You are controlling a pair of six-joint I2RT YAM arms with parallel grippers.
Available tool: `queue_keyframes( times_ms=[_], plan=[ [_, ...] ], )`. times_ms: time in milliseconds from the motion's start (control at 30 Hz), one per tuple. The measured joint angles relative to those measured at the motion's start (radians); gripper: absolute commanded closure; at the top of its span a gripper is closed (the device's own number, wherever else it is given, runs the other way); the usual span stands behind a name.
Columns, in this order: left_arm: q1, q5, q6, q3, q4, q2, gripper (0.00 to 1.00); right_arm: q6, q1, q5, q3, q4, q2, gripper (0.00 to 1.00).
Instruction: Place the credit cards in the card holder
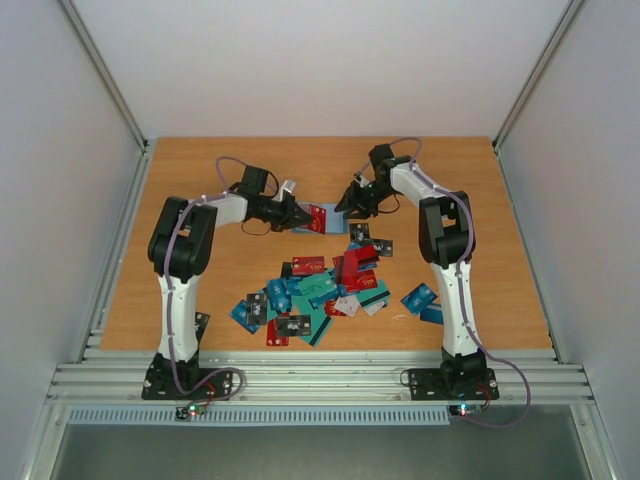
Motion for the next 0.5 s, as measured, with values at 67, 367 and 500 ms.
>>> queue_keyframes(
  times_ms=[67,367,500],
  plan=[
    [-0.002,-0.002,0.018,0.011,-0.021,0.001,1.00,-0.002,0.000,0.000,0.000,-0.001,0.000,0.65],
    [0.004,-0.057,0.141,0.046,-0.125,0.000,1.00,-0.011,0.000,0.000,0.000,-0.014,0.001,0.66],
    [0.005,-0.074,0.097,0.014,-0.051,0.000,1.00,-0.011,0.000,-0.003,0.000,-0.014,0.002,0.66]
  ],
)
